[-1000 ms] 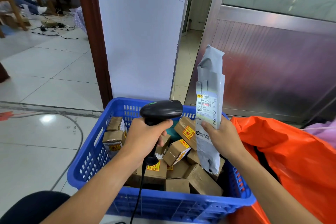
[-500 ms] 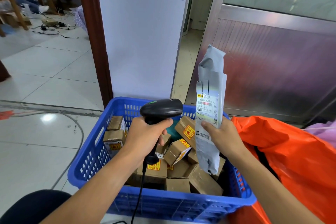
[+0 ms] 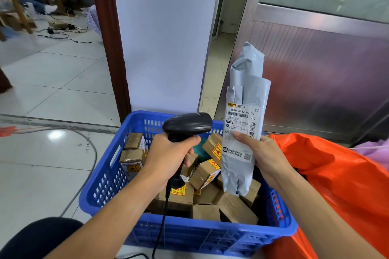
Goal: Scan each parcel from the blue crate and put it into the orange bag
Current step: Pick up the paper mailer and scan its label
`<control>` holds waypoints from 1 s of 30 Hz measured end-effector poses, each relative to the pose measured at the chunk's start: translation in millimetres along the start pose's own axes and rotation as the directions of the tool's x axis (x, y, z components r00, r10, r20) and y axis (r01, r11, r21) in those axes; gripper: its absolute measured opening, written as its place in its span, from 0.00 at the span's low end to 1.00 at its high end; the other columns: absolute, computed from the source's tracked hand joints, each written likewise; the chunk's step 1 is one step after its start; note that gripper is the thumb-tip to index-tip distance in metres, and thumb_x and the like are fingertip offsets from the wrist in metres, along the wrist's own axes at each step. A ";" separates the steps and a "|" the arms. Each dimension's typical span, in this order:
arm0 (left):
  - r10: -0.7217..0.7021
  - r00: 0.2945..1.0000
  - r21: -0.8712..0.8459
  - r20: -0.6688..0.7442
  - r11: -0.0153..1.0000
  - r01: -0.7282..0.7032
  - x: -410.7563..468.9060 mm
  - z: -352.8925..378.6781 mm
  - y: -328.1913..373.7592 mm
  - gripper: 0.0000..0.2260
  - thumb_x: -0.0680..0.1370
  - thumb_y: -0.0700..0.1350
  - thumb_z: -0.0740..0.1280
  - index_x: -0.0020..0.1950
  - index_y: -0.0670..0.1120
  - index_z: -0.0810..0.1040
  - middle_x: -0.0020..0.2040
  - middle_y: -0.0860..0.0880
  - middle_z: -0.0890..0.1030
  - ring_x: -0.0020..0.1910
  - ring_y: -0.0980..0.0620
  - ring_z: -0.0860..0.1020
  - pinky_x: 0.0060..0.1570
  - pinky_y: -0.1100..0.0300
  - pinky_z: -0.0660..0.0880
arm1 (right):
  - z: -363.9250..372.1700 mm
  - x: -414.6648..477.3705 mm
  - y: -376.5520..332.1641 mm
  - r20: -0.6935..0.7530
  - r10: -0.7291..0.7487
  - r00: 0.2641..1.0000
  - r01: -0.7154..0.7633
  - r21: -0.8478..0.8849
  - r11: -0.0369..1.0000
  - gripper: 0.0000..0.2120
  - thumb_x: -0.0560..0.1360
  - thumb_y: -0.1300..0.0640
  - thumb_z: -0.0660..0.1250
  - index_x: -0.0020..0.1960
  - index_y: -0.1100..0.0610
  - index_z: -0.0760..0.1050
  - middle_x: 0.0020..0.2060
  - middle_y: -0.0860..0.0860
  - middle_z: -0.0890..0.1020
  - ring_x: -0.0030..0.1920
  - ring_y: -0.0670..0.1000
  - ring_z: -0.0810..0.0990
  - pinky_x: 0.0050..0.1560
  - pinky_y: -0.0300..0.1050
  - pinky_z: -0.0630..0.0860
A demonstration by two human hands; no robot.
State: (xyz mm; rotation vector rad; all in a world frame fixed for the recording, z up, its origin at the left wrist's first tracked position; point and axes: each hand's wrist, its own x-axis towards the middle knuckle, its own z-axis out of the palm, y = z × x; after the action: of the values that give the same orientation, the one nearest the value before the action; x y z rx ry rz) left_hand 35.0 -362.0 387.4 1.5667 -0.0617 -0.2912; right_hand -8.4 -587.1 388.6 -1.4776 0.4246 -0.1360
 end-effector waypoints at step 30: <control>-0.052 0.997 0.022 0.061 0.998 0.050 -11.5 8.4 0.3 0.08 0.78 0.46 0.74 0.45 0.41 0.82 0.35 0.46 0.81 0.29 0.50 0.77 0.39 0.54 0.76 | -29.4 -4.8 -12.0 0.099 0.244 0.965 -0.218 -0.219 0.951 0.10 0.80 0.59 0.66 0.58 0.61 0.82 0.49 0.55 0.88 0.48 0.54 0.88 0.50 0.46 0.82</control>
State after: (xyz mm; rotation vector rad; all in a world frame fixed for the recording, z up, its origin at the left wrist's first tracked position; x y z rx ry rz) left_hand 22.1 -367.7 389.4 1.5809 -0.0726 -0.3798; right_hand -21.3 -614.1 400.2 -1.6174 0.5189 0.1927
